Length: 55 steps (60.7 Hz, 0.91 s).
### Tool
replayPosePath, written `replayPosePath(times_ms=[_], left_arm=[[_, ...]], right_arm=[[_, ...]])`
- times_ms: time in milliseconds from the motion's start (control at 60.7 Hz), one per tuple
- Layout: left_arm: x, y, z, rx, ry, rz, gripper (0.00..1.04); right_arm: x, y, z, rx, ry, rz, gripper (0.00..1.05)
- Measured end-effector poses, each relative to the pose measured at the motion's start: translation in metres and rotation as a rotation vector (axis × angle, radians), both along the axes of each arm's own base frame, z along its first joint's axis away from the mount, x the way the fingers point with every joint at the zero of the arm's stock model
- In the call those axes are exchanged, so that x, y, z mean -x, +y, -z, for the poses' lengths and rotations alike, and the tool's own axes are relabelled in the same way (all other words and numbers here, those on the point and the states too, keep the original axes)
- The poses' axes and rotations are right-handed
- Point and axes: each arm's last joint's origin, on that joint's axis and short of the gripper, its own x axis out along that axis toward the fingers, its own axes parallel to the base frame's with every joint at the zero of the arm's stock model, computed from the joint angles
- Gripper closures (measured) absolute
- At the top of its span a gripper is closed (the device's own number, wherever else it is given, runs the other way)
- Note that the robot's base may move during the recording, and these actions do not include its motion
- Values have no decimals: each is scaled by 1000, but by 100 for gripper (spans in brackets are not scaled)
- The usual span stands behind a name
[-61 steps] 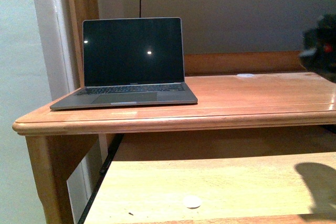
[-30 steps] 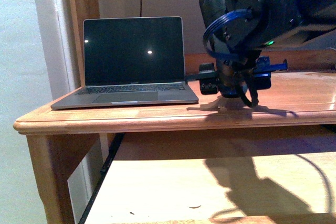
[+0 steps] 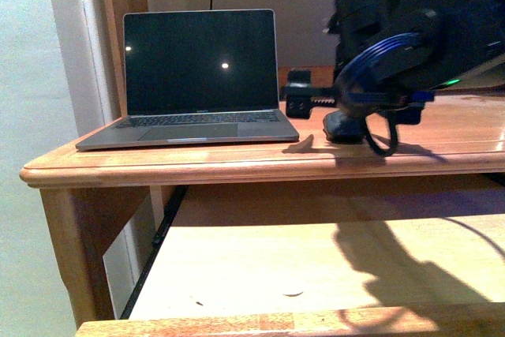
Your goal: Place mouse
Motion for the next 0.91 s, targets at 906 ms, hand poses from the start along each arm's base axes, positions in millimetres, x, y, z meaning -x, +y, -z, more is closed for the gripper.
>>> replayPosePath(times_ms=[906], left_arm=[[0, 0, 0, 0, 0, 0, 8]], right_arm=[[258, -156, 135, 298, 186, -476, 7]])
